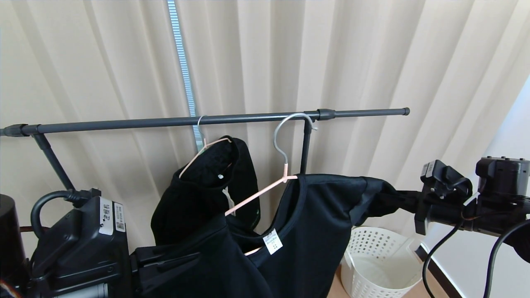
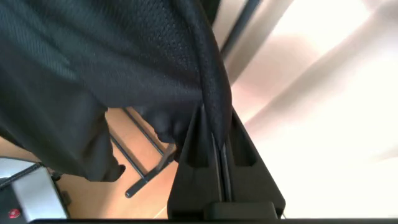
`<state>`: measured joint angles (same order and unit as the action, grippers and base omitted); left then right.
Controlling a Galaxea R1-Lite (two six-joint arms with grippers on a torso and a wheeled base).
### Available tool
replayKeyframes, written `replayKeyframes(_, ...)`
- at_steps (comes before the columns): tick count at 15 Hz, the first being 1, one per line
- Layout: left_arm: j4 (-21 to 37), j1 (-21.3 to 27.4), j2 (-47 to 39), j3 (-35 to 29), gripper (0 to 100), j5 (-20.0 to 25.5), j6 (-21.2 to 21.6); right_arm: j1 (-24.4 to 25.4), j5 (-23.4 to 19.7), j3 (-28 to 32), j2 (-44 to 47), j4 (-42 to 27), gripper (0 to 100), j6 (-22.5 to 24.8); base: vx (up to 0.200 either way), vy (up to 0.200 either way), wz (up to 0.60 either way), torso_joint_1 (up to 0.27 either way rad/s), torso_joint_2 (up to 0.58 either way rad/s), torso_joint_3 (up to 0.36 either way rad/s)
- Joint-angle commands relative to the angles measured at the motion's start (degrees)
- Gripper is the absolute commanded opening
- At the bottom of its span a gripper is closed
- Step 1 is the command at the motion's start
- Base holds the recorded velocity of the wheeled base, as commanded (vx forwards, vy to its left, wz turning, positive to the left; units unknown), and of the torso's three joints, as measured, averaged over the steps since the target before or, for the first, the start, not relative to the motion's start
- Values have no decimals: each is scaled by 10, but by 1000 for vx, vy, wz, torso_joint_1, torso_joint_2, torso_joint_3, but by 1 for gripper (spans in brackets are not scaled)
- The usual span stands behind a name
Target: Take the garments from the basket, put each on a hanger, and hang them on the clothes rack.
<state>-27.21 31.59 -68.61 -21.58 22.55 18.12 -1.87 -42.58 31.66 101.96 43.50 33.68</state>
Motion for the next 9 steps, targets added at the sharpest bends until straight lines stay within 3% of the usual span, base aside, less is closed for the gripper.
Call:
replayKeyframes(1,-1,-3,7,5,0,0,0,-10,0,9,12,0,0,0,0,0,0,0,0,0)
replayKeyframes(7,1,-10,38,27,0,1,0,-55,-18,45,25,-6,0,-5,0,0,0,0,0,0)
replayKeyframes(9,1,-11,53,36,0,1,-1,-63,-21,51,23,-4,0,-32,0,0,0,0,0,0)
